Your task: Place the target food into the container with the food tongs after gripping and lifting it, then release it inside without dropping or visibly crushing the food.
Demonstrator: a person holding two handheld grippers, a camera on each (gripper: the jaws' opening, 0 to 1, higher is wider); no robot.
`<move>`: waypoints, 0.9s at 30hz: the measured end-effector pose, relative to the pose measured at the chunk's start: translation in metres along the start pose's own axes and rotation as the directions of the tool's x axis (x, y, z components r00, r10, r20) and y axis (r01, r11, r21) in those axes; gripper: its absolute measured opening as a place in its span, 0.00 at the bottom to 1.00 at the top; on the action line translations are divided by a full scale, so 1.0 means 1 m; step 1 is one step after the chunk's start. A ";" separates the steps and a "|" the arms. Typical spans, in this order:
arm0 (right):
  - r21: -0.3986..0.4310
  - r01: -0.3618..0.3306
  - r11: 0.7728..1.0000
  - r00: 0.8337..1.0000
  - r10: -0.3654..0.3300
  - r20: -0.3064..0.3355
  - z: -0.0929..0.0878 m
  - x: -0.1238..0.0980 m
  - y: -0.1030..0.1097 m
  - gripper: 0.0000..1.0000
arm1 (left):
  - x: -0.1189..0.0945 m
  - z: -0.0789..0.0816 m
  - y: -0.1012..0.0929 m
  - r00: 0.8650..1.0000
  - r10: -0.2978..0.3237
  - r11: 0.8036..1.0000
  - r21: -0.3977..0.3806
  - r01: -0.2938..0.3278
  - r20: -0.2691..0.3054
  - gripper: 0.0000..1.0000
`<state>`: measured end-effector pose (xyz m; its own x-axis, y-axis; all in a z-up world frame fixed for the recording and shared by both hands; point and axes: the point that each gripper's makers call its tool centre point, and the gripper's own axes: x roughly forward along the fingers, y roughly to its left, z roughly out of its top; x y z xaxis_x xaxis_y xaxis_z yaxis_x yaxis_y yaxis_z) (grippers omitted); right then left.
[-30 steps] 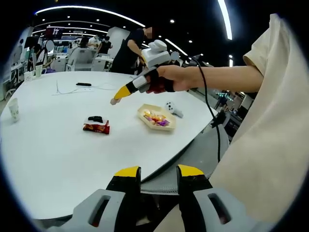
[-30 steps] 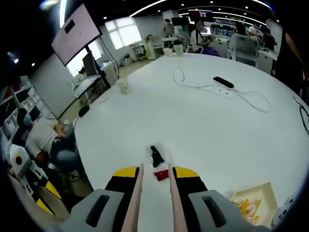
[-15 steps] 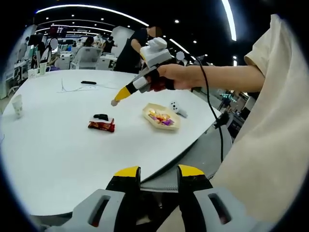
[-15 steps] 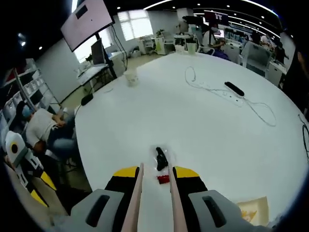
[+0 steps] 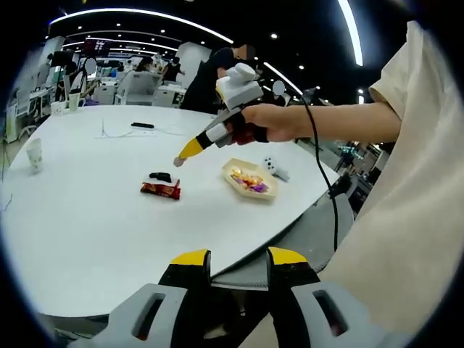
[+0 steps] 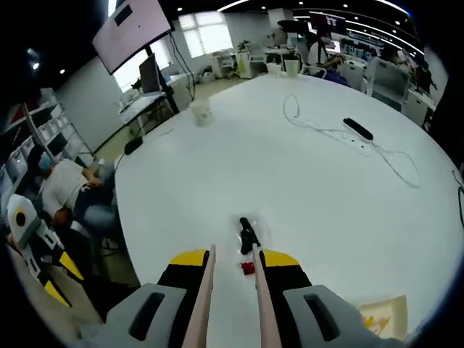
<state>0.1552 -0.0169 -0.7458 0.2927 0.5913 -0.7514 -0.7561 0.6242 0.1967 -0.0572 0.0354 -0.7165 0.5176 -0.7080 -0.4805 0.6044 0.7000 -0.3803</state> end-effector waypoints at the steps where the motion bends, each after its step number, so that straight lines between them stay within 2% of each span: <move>1: 0.002 0.000 1.000 1.000 0.000 0.000 0.000 0.000 0.000 0.27 | 0.000 0.000 0.000 1.000 0.000 1.000 0.000 0.000 0.000 0.30; 6: 0.020 0.003 1.000 1.000 -0.003 0.006 -0.004 0.000 0.000 0.26 | -0.002 0.000 0.001 1.000 0.002 1.000 0.008 -0.002 0.000 0.29; 9: 0.015 0.012 1.000 1.000 -0.012 0.001 -0.008 -0.001 0.001 0.26 | -0.005 0.001 0.005 1.000 0.013 1.000 -0.010 -0.013 0.023 0.29; 13: 0.015 0.020 1.000 1.000 -0.020 -0.005 -0.011 -0.003 -0.002 0.26 | -0.003 -0.003 0.001 1.000 -0.001 1.000 -0.006 0.001 0.010 0.29; 20: -0.053 0.028 0.998 0.999 -0.030 -0.025 -0.007 0.001 -0.003 0.26 | -0.001 -0.003 0.000 1.000 -0.015 1.000 0.011 0.016 -0.011 0.29; 27: -0.081 0.013 0.997 0.999 -0.016 -0.037 0.001 0.012 0.004 0.27 | -0.002 -0.005 0.001 1.000 -0.013 1.000 0.001 0.013 -0.018 0.29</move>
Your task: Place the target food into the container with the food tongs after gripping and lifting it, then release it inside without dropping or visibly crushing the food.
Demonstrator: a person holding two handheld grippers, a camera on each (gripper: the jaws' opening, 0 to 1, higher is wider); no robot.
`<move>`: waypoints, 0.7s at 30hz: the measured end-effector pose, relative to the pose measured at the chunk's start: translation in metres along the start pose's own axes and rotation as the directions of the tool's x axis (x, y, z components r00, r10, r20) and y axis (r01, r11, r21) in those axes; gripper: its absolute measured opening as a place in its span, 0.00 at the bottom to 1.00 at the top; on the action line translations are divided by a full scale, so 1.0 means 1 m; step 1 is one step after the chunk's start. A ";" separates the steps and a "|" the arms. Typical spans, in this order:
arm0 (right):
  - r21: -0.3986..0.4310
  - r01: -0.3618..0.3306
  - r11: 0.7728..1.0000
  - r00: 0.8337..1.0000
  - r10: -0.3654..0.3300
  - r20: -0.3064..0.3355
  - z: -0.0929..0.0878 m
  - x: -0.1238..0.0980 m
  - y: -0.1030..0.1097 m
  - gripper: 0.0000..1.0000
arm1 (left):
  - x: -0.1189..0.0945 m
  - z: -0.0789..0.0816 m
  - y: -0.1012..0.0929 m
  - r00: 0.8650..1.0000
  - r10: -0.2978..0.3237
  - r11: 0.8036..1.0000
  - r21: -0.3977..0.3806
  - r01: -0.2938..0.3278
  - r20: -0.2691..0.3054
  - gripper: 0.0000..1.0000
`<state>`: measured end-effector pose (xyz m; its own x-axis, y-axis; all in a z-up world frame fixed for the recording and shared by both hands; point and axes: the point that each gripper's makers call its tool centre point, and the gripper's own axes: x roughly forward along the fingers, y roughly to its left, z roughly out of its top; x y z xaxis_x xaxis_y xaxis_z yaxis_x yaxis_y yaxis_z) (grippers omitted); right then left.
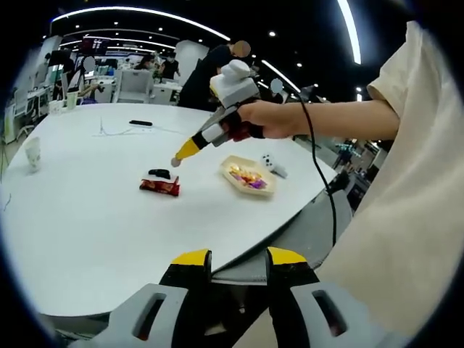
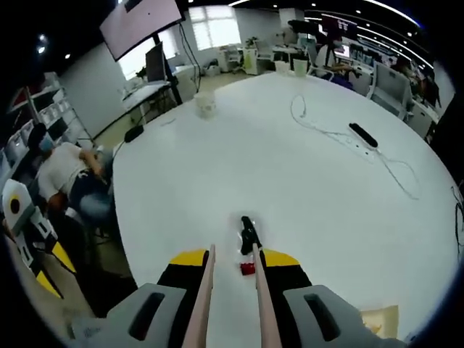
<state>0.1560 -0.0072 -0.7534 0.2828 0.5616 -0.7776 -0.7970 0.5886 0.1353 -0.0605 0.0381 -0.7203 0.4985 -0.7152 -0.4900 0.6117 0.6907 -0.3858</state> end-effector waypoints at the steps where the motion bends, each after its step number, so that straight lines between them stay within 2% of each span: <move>1: -0.008 0.002 1.000 1.000 -0.003 -0.006 0.000 0.001 -0.001 0.27 | 0.000 0.000 0.000 1.000 0.000 1.000 -0.003 0.000 0.000 0.29; 8: -0.023 0.006 1.000 0.999 -0.006 -0.042 -0.004 0.005 -0.003 0.27 | 0.002 -0.001 0.002 1.000 -0.002 1.000 -0.016 0.002 0.000 0.29; 21: -0.056 0.013 0.998 0.998 -0.016 -0.067 -0.005 0.006 -0.006 0.28 | 0.005 -0.002 0.001 1.000 -0.008 1.000 -0.022 0.008 0.002 0.29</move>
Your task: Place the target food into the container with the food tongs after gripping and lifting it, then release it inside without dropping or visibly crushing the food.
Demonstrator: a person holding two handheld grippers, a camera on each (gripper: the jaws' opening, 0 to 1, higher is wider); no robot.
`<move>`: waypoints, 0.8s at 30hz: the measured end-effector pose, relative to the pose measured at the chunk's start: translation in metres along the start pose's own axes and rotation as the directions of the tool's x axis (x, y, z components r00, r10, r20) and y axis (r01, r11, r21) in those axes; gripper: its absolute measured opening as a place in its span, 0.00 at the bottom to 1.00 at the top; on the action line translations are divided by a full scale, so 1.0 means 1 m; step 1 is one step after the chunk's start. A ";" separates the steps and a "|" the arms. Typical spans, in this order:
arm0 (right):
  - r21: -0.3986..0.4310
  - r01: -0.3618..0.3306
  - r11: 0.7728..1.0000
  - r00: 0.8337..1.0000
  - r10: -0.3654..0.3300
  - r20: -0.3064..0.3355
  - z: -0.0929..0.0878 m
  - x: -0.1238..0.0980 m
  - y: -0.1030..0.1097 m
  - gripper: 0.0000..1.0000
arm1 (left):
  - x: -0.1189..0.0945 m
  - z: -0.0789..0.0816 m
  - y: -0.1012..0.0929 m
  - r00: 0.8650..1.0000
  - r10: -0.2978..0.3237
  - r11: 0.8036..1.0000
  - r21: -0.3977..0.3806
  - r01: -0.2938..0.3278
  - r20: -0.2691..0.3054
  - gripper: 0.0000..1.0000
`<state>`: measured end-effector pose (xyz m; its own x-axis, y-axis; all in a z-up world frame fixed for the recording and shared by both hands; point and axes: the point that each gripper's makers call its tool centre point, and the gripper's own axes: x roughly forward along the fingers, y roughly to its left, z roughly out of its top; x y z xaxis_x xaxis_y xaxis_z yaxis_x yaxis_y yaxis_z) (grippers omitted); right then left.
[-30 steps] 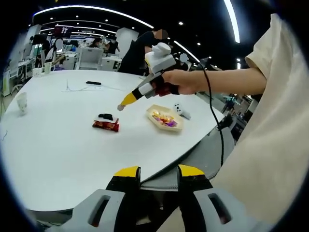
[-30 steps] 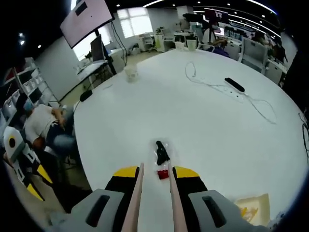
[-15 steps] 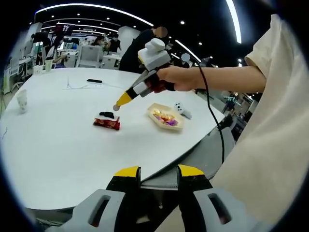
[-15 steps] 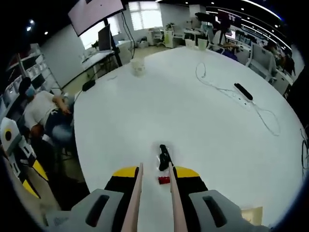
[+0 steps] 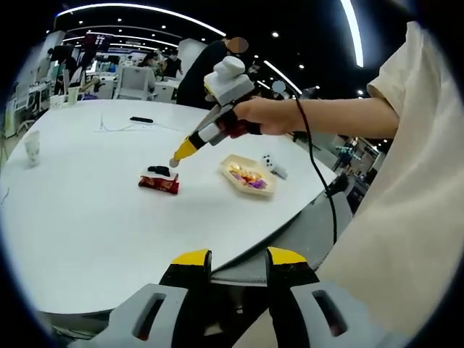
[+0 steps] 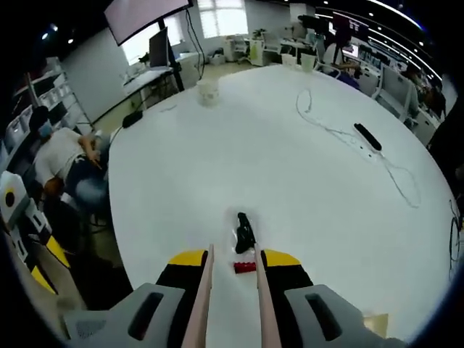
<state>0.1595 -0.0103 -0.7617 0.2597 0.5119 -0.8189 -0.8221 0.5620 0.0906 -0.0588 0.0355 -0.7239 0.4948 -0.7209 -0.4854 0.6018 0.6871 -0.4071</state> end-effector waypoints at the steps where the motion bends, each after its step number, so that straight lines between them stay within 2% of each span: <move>1: -0.003 -0.001 1.000 1.000 0.001 -0.003 0.000 0.001 0.000 0.28 | 0.000 0.000 0.000 1.000 -0.001 1.000 -0.001 0.001 0.000 0.29; 24: -0.069 0.000 0.998 0.999 -0.003 -0.046 0.008 0.018 -0.004 0.28 | 0.000 -0.004 0.005 1.000 0.009 1.000 -0.026 -0.009 -0.006 0.29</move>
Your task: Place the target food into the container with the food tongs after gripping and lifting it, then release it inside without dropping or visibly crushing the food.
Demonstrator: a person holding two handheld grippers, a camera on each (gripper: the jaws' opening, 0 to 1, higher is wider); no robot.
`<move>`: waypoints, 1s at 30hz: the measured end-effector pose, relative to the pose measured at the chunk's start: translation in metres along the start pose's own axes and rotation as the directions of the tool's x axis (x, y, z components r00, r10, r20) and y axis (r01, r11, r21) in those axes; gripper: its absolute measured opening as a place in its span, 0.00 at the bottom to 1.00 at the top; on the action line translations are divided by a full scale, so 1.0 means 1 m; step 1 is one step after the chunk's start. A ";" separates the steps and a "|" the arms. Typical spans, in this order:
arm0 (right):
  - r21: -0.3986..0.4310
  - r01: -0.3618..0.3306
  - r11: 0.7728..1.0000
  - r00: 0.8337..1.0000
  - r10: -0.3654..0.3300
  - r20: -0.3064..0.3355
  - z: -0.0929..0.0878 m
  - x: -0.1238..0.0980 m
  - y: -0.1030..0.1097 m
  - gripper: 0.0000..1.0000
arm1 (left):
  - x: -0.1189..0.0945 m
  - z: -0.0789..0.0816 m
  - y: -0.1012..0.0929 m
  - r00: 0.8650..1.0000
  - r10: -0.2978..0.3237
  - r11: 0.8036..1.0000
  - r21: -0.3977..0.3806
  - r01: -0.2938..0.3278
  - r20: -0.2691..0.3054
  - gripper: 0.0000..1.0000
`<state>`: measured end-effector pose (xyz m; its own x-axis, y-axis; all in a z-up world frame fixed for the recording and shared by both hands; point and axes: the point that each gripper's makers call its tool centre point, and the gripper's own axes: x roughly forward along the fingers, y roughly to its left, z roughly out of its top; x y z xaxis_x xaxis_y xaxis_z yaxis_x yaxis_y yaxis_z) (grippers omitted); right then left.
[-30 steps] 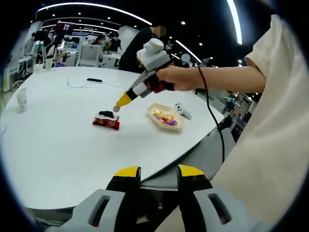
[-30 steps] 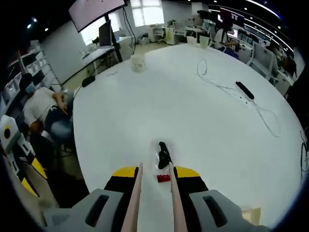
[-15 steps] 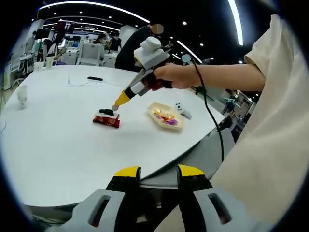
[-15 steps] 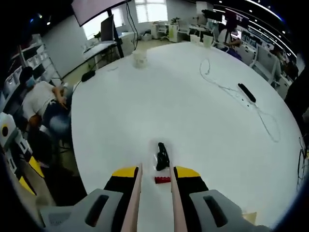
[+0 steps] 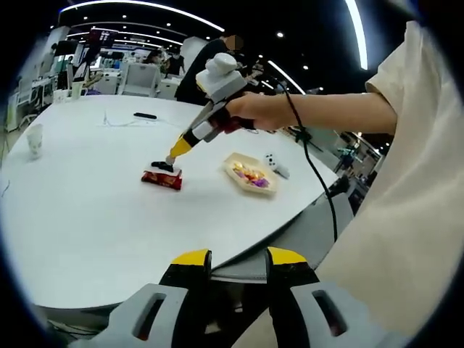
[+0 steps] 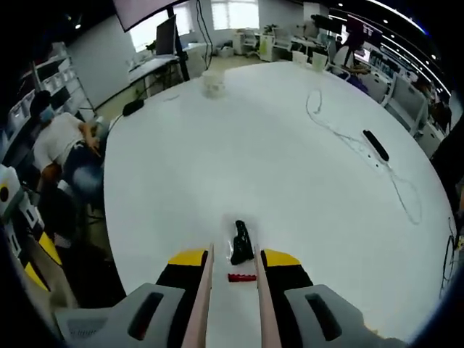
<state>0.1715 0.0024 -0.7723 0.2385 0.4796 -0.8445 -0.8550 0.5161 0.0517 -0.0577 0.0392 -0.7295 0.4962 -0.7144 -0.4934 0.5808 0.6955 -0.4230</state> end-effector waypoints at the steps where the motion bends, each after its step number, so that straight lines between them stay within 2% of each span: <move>1: 0.000 -0.001 1.000 1.000 0.001 -0.003 -0.001 0.001 0.000 0.28 | 0.000 0.000 0.000 1.000 0.000 1.000 -0.002 0.000 0.000 0.29; 13: 0.006 0.008 1.000 1.000 -0.008 -0.014 -0.007 0.002 -0.006 0.28 | 0.002 0.000 0.003 1.000 -0.003 1.000 -0.008 0.003 -0.003 0.29; 30: -0.019 0.007 1.000 0.999 -0.008 -0.044 -0.009 0.021 -0.007 0.28 | 0.003 -0.006 0.008 1.000 -0.001 0.999 -0.044 0.000 -0.009 0.29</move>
<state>0.1785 0.0019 -0.7951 0.2244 0.4438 -0.8676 -0.8620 0.5056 0.0356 -0.0551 0.0430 -0.7390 0.4900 -0.7142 -0.4999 0.5520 0.6980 -0.4561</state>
